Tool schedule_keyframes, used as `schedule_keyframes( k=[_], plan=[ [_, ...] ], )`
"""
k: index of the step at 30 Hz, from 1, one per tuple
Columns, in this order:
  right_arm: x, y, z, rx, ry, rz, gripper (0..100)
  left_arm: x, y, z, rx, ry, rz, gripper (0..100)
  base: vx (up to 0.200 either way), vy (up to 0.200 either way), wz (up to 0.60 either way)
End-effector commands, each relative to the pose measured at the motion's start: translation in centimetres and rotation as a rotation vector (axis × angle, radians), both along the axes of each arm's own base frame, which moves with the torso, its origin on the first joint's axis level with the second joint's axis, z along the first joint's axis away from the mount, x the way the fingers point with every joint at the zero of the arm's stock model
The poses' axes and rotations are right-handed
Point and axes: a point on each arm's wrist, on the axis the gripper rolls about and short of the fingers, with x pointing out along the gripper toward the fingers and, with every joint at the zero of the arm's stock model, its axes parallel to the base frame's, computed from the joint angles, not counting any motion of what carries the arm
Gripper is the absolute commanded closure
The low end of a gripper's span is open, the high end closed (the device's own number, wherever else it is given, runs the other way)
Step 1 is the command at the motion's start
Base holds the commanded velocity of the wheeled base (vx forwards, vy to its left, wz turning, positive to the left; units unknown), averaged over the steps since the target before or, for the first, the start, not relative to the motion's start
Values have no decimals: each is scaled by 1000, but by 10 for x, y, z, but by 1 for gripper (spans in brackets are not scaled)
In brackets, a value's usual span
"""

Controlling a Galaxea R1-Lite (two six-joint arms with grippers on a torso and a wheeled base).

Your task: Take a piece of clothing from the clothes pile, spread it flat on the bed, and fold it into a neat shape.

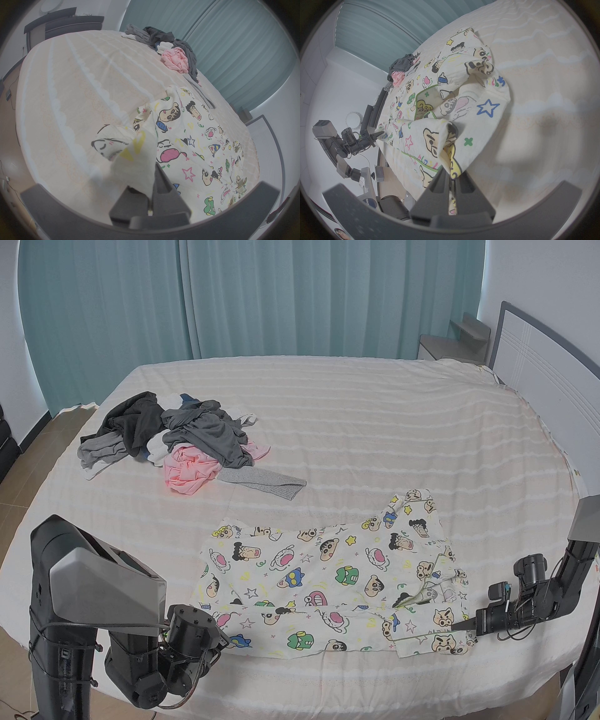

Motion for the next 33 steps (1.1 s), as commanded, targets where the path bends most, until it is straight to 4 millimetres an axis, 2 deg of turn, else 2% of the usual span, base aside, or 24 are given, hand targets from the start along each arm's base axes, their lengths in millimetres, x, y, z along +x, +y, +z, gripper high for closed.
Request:
schedule_keyframes(
  k=[1,7,20,25,33],
  plan=[
    [-4,0,7,1,15,1,100,-4,2,0,-1,18,-13,100,0,0,0],
    [-9,-2,14,-12,47,23,100,-12,7,2,-14,52,-44,100,0,0,0],
    [-14,-8,27,-20,81,21,100,-11,18,4,28,62,-42,100,0,0,0],
    [-15,-9,30,-27,91,34,100,-18,20,11,2,74,-75,100,0,0,0],
    [-19,-8,32,-27,112,41,100,-28,22,10,10,108,-94,100,0,0,0]
  ],
)
